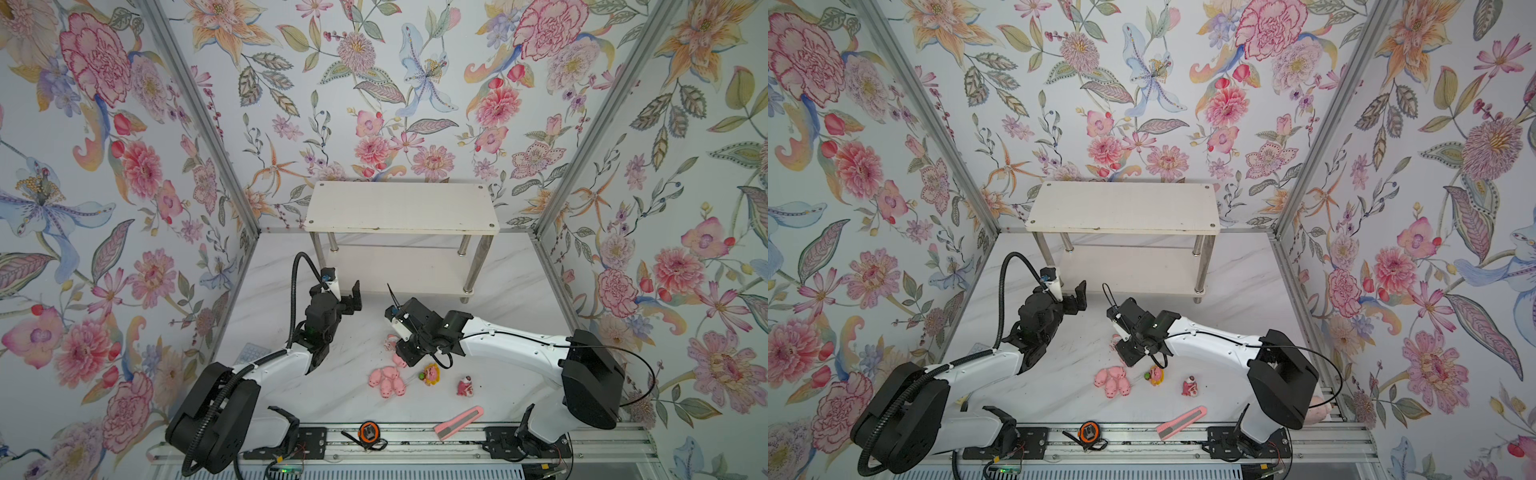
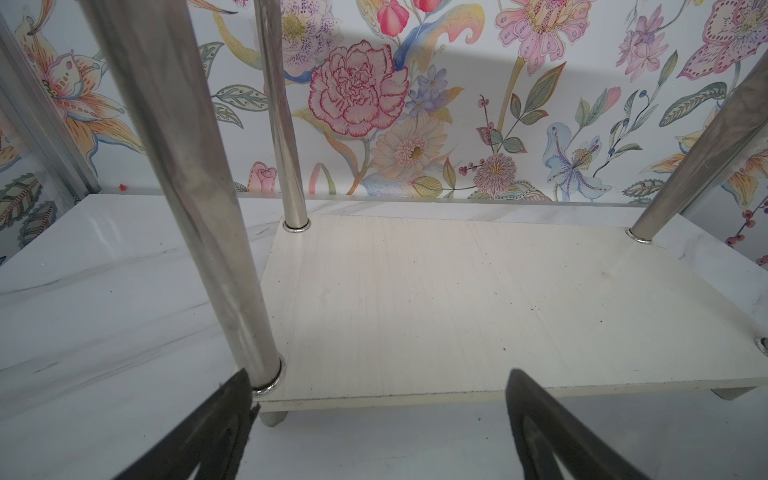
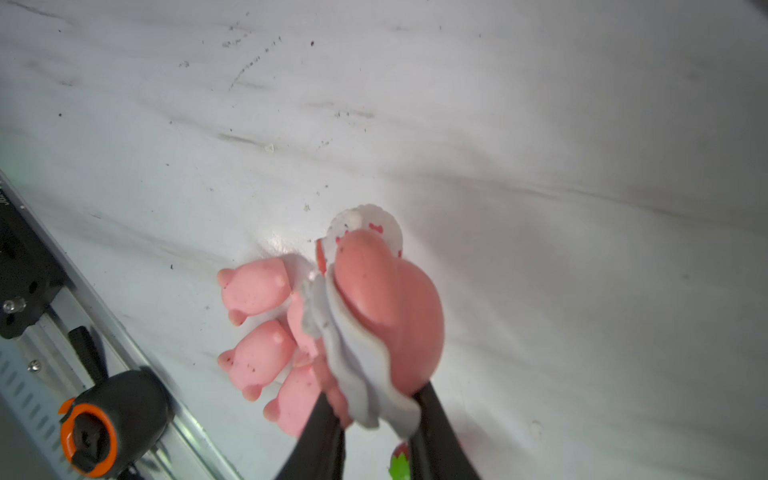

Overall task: Organize plastic toys on shelves
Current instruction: Pick up the plastic toy from the bottom-center of the table, then place the plastic toy on the shelf.

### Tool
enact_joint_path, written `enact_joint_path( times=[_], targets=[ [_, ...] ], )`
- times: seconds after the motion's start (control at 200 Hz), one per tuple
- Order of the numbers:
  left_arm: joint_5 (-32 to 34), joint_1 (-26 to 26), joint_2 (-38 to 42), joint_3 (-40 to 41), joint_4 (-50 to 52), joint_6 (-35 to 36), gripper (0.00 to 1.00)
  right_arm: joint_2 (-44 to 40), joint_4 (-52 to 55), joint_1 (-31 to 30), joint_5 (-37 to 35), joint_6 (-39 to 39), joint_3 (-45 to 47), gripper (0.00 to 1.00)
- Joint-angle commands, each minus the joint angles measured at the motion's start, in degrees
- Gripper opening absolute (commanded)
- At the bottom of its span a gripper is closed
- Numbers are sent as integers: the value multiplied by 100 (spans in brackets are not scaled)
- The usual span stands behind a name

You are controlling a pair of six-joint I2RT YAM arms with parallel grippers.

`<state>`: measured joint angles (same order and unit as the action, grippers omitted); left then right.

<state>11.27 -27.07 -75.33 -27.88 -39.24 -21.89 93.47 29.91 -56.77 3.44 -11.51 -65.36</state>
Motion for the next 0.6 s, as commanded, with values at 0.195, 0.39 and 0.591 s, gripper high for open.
enact_joint_path(
  times=[0.195,0.39,0.591],
  targets=[
    [728,-54,193,268,593,50,95,1530,790,187,-120,836,-1471,18],
    [904,-26,238,397,839,-41,95,1870,901,258,-346,912,-1766,21],
    [832,-23,185,424,807,-96,95,1868,894,263,-391,907,-1860,34]
  ],
)
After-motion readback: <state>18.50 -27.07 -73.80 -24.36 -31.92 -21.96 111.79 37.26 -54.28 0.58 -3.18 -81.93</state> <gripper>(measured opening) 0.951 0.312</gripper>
